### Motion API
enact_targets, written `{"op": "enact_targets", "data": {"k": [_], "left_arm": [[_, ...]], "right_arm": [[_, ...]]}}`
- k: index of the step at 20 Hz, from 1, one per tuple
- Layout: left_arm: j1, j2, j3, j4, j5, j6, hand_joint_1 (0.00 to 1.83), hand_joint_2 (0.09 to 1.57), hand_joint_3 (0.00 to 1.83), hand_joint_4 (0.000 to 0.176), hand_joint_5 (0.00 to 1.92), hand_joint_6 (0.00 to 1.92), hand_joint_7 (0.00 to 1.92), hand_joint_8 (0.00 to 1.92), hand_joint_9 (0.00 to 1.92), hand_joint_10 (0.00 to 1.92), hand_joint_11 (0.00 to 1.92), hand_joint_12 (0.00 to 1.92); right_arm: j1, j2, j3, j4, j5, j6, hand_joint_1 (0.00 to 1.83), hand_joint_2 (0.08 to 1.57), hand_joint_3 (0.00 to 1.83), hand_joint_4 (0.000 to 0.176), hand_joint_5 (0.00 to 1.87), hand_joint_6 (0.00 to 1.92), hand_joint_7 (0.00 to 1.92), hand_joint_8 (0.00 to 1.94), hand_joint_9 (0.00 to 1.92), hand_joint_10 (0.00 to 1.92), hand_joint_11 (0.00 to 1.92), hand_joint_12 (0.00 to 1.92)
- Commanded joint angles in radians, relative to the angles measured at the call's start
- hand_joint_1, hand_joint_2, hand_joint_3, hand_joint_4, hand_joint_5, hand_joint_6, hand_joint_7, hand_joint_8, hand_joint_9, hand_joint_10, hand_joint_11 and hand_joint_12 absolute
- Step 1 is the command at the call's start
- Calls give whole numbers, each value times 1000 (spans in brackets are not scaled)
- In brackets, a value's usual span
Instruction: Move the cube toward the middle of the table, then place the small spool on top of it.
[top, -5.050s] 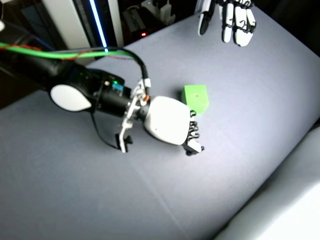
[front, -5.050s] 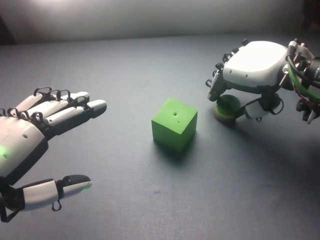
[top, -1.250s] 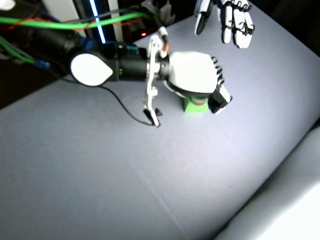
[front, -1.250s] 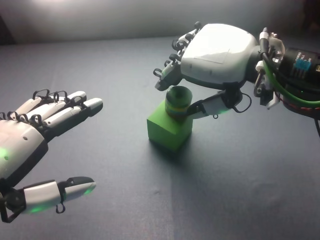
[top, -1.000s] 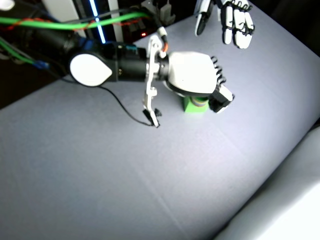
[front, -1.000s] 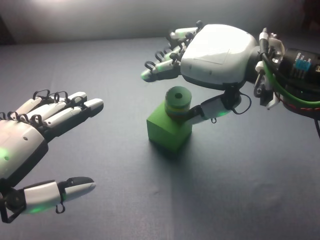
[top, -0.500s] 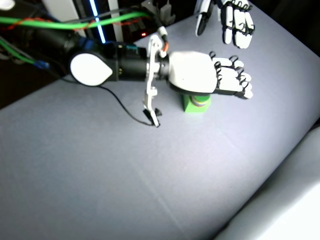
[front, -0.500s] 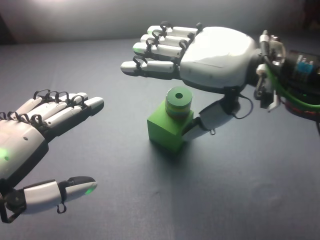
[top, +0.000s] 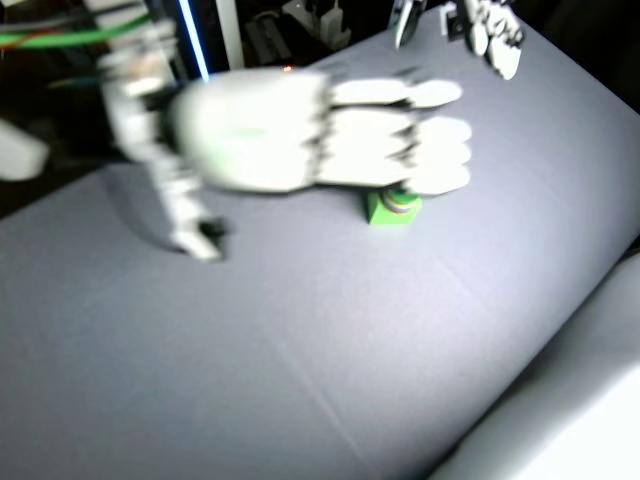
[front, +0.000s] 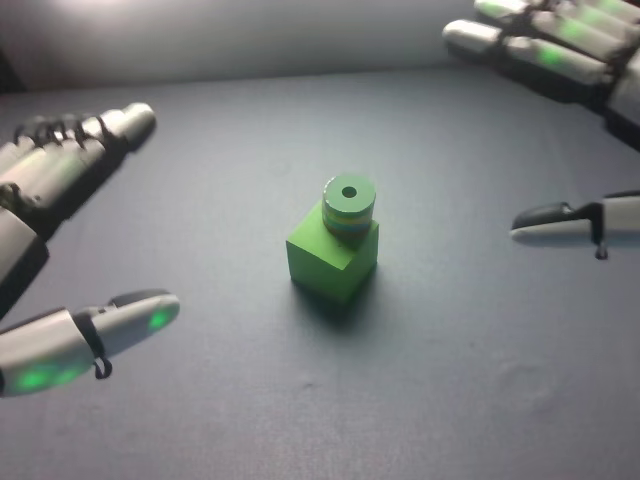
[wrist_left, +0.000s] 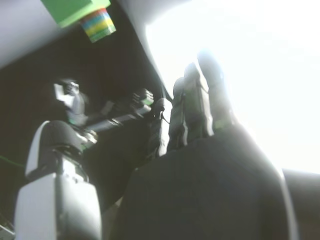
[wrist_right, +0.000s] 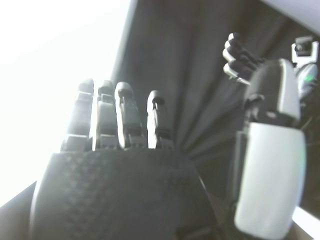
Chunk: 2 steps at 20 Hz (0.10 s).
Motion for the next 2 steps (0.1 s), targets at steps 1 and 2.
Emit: {"op": "enact_targets", "data": {"k": [1,2], "left_arm": [[-2,9,0,6,-146,-8,429,1063,0,31,90,0,201,1,282,13,22,977],[-2,9,3,2,-156,-15,429,1063,0,31,90,0,201,1,282,13,22,977]], "right_arm": [[-11,11,-8,55,253,3,755,897,0,176,0,0,0,0,0,0,0,0],[-47,17,-19,86,303,3,755,897,0,176,0,0,0,0,0,0,0,0]]}}
